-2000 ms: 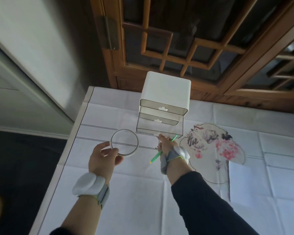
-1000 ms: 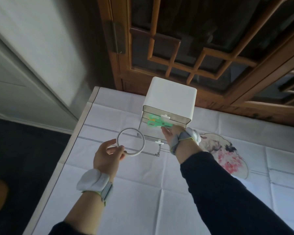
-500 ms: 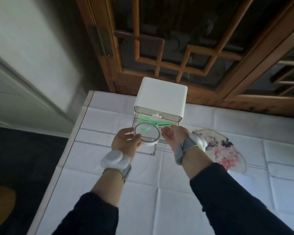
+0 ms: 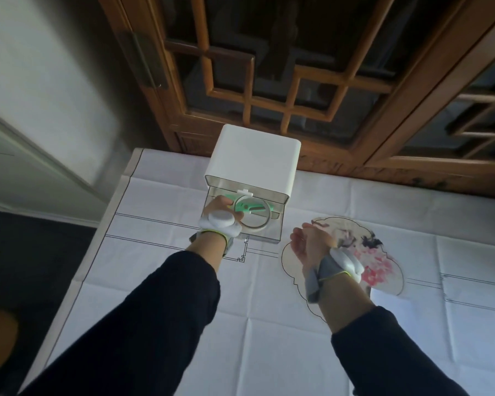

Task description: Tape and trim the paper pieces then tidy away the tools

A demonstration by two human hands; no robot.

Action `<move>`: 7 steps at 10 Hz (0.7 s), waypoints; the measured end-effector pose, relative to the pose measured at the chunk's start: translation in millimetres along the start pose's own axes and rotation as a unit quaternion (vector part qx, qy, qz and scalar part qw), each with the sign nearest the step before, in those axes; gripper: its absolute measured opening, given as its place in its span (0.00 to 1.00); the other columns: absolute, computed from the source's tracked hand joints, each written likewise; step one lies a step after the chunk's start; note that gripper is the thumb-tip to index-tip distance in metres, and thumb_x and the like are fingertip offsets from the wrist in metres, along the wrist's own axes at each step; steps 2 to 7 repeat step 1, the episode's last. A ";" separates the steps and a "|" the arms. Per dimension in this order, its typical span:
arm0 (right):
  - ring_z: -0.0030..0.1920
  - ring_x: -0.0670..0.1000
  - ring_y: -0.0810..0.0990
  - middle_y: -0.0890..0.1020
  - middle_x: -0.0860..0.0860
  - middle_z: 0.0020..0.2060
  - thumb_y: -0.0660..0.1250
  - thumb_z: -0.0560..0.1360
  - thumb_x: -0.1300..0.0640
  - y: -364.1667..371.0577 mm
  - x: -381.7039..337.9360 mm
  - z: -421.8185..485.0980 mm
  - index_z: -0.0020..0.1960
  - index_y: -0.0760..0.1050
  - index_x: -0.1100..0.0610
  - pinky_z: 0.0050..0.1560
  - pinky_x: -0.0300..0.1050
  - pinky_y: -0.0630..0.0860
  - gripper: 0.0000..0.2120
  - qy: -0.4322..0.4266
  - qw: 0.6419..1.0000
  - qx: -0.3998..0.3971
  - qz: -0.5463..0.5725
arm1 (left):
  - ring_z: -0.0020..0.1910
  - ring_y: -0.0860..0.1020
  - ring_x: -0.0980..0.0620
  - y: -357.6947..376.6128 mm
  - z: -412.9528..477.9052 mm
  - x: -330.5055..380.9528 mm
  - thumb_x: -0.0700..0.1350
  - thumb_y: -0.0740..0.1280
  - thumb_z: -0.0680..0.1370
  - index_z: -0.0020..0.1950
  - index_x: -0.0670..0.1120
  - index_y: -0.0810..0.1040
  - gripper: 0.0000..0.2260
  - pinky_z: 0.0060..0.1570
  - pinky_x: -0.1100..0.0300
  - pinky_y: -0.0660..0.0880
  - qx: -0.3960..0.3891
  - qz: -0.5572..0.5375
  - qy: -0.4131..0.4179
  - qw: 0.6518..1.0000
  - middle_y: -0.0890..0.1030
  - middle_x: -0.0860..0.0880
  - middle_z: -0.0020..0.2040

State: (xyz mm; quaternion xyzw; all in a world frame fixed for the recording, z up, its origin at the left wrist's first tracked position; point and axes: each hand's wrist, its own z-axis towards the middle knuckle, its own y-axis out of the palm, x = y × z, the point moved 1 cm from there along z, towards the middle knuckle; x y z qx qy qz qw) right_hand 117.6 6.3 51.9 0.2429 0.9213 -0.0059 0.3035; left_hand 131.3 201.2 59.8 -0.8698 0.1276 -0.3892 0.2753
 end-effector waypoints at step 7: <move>0.18 0.46 0.77 0.79 0.50 0.18 0.52 0.82 0.61 -4.4 5.7 3.7 0.41 0.70 0.56 0.19 0.35 0.74 0.14 0.014 1.000 -0.024 0.009 | 0.64 0.74 0.46 -3.4 -7.1 0.4 0.48 0.65 0.76 0.64 0.43 0.72 0.18 0.60 0.61 0.69 0.010 0.077 0.014 0.997 0.75 0.47 0.64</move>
